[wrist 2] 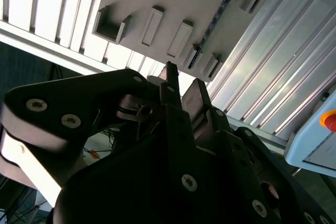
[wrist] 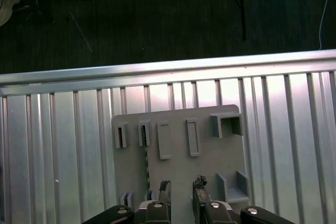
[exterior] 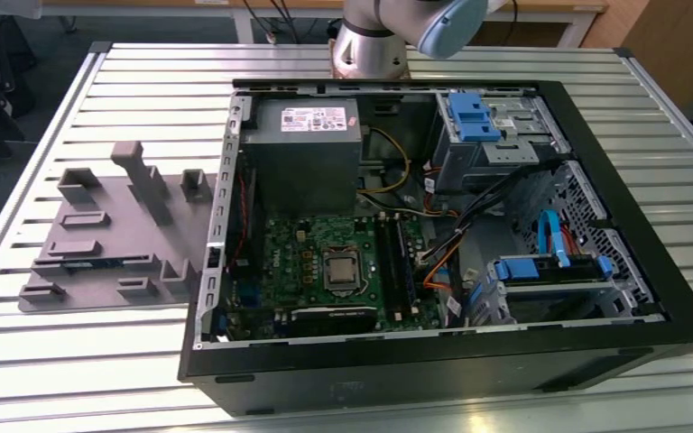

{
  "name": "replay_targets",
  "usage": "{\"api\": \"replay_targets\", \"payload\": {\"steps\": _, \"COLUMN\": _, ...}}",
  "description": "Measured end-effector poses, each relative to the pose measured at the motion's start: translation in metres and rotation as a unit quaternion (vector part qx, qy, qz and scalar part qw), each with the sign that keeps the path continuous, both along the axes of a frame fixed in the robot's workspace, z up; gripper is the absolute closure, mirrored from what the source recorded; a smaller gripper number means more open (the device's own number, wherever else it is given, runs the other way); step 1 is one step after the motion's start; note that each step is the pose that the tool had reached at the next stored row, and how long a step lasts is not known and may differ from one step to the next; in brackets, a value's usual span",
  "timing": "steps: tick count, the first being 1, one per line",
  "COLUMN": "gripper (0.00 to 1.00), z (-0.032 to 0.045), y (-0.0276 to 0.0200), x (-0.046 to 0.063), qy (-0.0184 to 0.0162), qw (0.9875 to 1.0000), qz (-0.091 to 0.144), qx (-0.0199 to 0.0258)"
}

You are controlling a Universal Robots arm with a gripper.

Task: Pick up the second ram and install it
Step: 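Pick up the second ram and move it above second insertion slot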

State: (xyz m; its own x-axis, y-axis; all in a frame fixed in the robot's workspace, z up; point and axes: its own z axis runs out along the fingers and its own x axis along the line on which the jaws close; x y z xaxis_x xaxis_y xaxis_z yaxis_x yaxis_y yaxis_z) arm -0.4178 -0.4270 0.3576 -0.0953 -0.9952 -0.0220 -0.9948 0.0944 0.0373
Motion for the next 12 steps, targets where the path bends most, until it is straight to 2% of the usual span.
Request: {"api": "replay_targets", "payload": {"steps": 12, "gripper": 0.69, "z": -0.0033, "y": 0.0, "x": 0.0, "qy": 0.0, "qw": 1.0, "qz": 0.0, "qx": 0.0}}
